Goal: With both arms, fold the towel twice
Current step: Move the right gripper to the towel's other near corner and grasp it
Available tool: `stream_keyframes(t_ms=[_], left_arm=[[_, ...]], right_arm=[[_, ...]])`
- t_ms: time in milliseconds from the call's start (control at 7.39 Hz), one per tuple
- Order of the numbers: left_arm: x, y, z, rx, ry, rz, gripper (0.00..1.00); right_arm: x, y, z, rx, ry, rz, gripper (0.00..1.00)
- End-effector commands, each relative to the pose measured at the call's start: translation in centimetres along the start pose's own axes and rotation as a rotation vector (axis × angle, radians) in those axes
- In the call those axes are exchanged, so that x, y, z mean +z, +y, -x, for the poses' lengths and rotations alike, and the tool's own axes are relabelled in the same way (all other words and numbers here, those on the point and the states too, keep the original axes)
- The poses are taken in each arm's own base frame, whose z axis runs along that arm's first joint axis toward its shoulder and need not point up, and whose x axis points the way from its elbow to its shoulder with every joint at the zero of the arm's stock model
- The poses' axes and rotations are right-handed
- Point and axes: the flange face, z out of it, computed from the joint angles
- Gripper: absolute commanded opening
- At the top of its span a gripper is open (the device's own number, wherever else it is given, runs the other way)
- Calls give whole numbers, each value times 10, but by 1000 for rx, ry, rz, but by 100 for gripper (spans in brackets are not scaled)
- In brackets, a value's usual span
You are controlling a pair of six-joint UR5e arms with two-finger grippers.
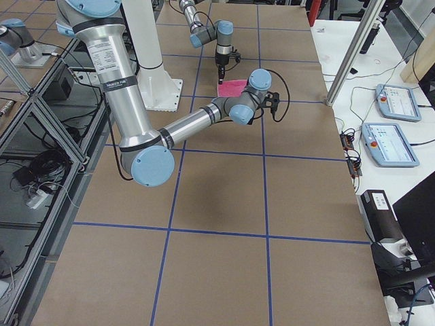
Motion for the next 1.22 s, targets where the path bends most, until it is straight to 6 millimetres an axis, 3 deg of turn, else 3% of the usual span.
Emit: stream_keyframes(t_ms=[0, 135, 406, 812, 1083], left_arm=[[0, 1, -2, -9, 3, 1, 0], [-1, 0, -1, -10, 2, 0, 0], [-1, 0, -1, -10, 2, -2, 0], [-1, 0, -1, -10, 3, 0, 0], [0, 0, 0, -11, 1, 1, 0]], right_arm=[[55, 39, 52, 57, 9, 0, 99], [77, 56, 73, 75, 12, -4, 96], [121, 90, 90, 76, 40, -13, 94], [163, 101, 117, 57, 64, -2, 91], [175, 111, 118, 46, 75, -16, 89]])
